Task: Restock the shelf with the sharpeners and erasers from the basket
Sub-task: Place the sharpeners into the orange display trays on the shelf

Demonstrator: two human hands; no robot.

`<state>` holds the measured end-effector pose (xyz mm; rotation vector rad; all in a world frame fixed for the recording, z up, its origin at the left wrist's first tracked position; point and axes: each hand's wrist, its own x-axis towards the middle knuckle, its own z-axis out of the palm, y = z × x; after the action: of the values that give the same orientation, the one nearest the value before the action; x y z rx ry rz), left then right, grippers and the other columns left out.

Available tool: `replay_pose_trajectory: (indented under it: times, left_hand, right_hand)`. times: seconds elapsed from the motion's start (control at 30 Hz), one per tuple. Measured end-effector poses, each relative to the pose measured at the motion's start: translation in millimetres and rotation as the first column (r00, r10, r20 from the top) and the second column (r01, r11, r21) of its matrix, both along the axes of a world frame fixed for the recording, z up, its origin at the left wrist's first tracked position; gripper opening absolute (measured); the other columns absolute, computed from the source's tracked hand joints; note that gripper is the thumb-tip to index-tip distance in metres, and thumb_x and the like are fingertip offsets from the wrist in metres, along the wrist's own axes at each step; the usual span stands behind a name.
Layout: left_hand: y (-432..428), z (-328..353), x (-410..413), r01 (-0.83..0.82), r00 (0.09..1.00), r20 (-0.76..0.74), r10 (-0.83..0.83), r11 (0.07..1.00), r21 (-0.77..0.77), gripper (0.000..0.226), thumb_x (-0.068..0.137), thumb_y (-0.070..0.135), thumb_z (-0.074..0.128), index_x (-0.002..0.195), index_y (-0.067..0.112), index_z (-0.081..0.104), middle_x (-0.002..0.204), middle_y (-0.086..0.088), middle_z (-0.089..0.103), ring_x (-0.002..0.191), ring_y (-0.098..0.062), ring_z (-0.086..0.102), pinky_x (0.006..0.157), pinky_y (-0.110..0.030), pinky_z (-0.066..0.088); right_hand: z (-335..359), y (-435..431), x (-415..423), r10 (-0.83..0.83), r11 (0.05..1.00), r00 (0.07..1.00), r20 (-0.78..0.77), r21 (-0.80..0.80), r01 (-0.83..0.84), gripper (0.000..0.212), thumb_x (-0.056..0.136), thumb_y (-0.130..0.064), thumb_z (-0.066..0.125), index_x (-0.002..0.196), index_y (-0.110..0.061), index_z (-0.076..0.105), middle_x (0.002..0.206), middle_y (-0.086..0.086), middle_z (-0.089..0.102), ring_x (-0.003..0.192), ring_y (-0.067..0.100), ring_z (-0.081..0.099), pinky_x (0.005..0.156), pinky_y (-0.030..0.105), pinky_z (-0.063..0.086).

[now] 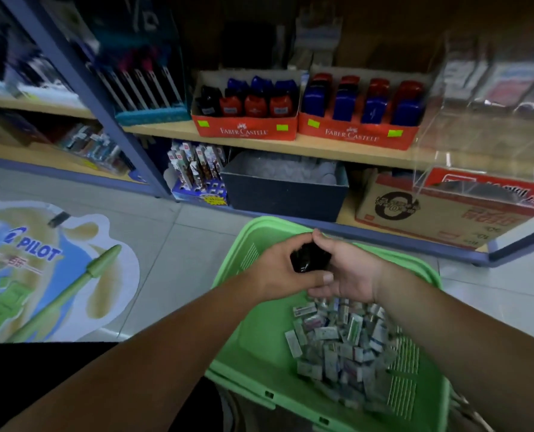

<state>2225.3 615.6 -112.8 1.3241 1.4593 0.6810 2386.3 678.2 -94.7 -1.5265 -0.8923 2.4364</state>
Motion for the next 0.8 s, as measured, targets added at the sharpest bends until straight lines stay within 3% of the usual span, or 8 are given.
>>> replay_pose_trajectory:
  times: [0.1,0.2,0.3,0.4,0.47,0.57,0.7,0.8]
  left_hand:
    - [5.1,39.6,-6.7,0.032,0.999,-0.027,-0.030,0.996,0.082,0.068,0.089,0.037,0.080,0.150,0.034,0.051,0.127,0.009,0.070,0.116,-0.003,0.065,0.105,-0.025,0.050]
    - [16.1,83.6,-13.3,0.100,0.984,-0.162,-0.077,0.985,0.142,0.073,0.095,0.054,0.063,0.159,0.046,0.028,0.137,0.009,0.065,0.119,-0.007,0.064,0.104,-0.032,0.052]
    - [26.8,130.7,-22.0,0.135,0.948,-0.314,-0.058,0.964,0.229,0.067,0.103,0.046,0.056,0.160,0.040,0.021,0.123,0.003,0.069,0.093,-0.012,0.069,0.076,-0.032,0.057]
    - [36.0,167.1,-35.2,0.104,0.934,-0.357,0.022,0.938,0.330,0.049,0.102,0.038,0.060,0.148,0.031,0.042,0.103,0.014,0.069,0.082,-0.004,0.066,0.069,-0.031,0.056]
    - [46.4,181.2,-50.3,0.065,0.908,-0.405,0.109,0.917,0.394,0.034,0.100,0.038,0.063,0.131,0.027,0.056,0.098,0.013,0.069,0.084,-0.006,0.066,0.070,-0.028,0.055]
    - [65.3,192.0,-76.9,0.042,0.853,-0.487,0.190,0.904,0.426,0.019,0.097,0.041,0.067,0.109,0.027,0.067,0.091,0.010,0.067,0.082,-0.009,0.064,0.067,-0.029,0.052]
    - [97.1,187.1,-117.9,-0.188,0.825,-0.440,0.354,0.907,0.376,0.015,0.096,0.038,0.069,0.104,0.026,0.066,0.098,0.007,0.066,0.088,-0.014,0.062,0.073,-0.030,0.050]
    - [118.9,189.2,-150.6,-0.385,0.853,-0.242,0.462,0.871,0.304,0.031,0.103,0.031,0.061,0.134,0.026,0.058,0.114,0.009,0.063,0.094,-0.013,0.061,0.075,-0.027,0.050]
  right_hand:
    - [38.7,7.9,-3.0,-0.033,0.999,0.998,-0.057,0.039,0.035,0.052,0.104,-0.055,0.050,0.126,-0.012,0.067,0.109,0.009,0.077,0.092,0.020,0.069,0.071,0.034,0.060]
    - [82.8,20.2,-11.4,-0.079,0.992,0.989,-0.124,0.085,0.090,0.041,0.103,-0.047,0.055,0.119,-0.011,0.067,0.102,0.011,0.079,0.095,0.022,0.070,0.077,0.036,0.061]
    - [125.1,36.4,-20.3,-0.050,0.980,0.989,-0.140,0.182,0.075,0.025,0.106,-0.037,0.056,0.111,-0.015,0.066,0.094,0.008,0.079,0.094,0.022,0.067,0.081,0.036,0.056]
    - [160.5,51.8,-31.8,0.021,0.964,0.996,-0.089,0.265,0.003,0.017,0.107,-0.028,0.057,0.108,-0.018,0.069,0.093,0.007,0.079,0.089,0.022,0.066,0.075,0.034,0.052]
    - [178.4,62.3,-43.3,0.033,0.951,0.997,-0.071,0.310,-0.009,0.016,0.106,-0.022,0.057,0.117,-0.022,0.068,0.103,0.011,0.076,0.088,0.024,0.069,0.072,0.034,0.051]
    - [190.4,80.7,-61.3,-0.007,0.926,0.996,-0.087,0.376,0.039,0.037,0.103,-0.010,0.059,0.131,-0.033,0.062,0.122,0.017,0.069,0.095,0.029,0.069,0.068,0.036,0.052]
    - [187.1,105.7,-86.0,-0.033,0.878,0.997,-0.063,0.476,0.059,0.048,0.095,0.000,0.064,0.128,-0.035,0.067,0.127,0.015,0.066,0.103,0.032,0.067,0.067,0.040,0.058]
    - [183.8,124.3,-107.3,-0.077,0.844,0.995,-0.060,0.528,0.097,0.048,0.093,0.004,0.067,0.123,-0.033,0.071,0.124,0.014,0.066,0.102,0.032,0.068,0.067,0.040,0.061]
